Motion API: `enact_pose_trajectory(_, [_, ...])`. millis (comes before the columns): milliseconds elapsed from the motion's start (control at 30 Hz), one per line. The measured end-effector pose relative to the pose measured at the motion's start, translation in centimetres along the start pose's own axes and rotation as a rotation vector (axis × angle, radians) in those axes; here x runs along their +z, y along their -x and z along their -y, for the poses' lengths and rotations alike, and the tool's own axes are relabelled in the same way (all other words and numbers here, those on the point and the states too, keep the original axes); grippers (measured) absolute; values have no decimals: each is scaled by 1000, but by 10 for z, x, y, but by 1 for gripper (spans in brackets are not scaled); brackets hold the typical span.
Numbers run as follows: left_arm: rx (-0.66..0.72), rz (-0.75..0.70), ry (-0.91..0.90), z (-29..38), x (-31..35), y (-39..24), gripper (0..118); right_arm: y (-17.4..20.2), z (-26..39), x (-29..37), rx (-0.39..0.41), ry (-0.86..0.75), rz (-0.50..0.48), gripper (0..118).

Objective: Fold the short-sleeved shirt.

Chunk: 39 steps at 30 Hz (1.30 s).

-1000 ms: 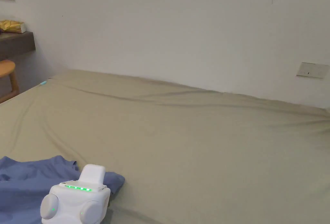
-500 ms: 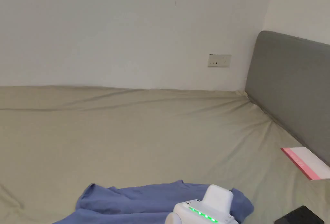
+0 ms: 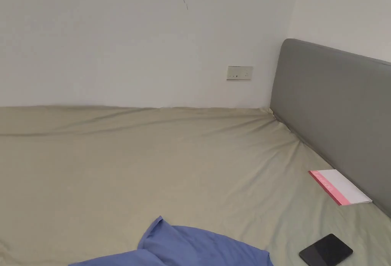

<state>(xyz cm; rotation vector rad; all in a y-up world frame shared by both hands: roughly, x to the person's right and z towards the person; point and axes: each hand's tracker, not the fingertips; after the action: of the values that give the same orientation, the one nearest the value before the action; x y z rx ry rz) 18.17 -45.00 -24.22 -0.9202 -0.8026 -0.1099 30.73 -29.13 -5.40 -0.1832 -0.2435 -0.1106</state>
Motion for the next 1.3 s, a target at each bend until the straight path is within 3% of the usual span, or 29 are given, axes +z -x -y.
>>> enact_pose_trajectory(33, [15, -10, -15, -1, 10, 9, 118, 4, 1, 0, 0, 0, -7, 1])
enact_pose_trajectory(300, [187, -342, -269, 2, 159, 140, 115, 48, -1, -7, 19, -16, -117, 1])
enact_pose_trajectory(500, [370, -534, -343, 63, 260, 195, 111, 86, 1, -16, 53, -28, -197, 1])
enact_pose_trajectory(567, [431, -510, -398, 90, 281, 205, 93, 97, 2, -16, 52, -24, -225, 1])
enact_pose_trajectory(633, [474, -517, -390, 108, 296, 209, 34, 107, 4, -15, 59, -22, -245, 1])
enact_pose_trajectory(667, [497, -550, -378, 116, 300, 208, 11, 113, 5, -14, 64, -21, -254, 1])
enact_pose_trajectory(700, [461, -653, -349, 119, 298, 202, 1, 117, 6, -14, 66, -19, -264, 1])
enact_pose_trajectory(733, [434, -707, -341, 125, 296, 201, 0, 121, 6, -13, 65, -17, -274, 1])
enact_pose_trajectory(767, [410, -704, -367, 130, 295, 200, 0, 124, 7, -12, 65, -14, -283, 1])
enact_pose_trajectory(867, [505, -552, -371, 121, 296, 211, 0, 131, 6, -10, 73, -11, -300, 1])
enact_pose_trajectory(900, [498, -570, -375, 113, 294, 212, 0, 132, 5, -9, 81, -14, -300, 1])
enact_pose_trajectory(933, [484, -585, -368, 102, 291, 213, 8, 133, 4, -8, 87, -17, -300, 1])
enact_pose_trajectory(967, [445, -603, -344, 90, 288, 218, 29, 132, 3, -8, 92, -20, -300, 1])
enact_pose_trajectory(1000, [416, -603, -324, 78, 283, 223, 65, 131, 1, -7, 96, -25, -300, 1])
enact_pose_trajectory(1033, [404, -560, -315, 66, 273, 230, 83, 130, 0, -7, 99, -29, -299, 1])
enact_pose_trajectory(1100, [412, -535, -293, 44, 247, 250, 107, 126, -2, -7, 107, -33, -292, 1])
enact_pose_trajectory(1300, [417, -549, -106, -2, 136, 314, 111, 110, 2, -16, 129, -14, -245, 1])
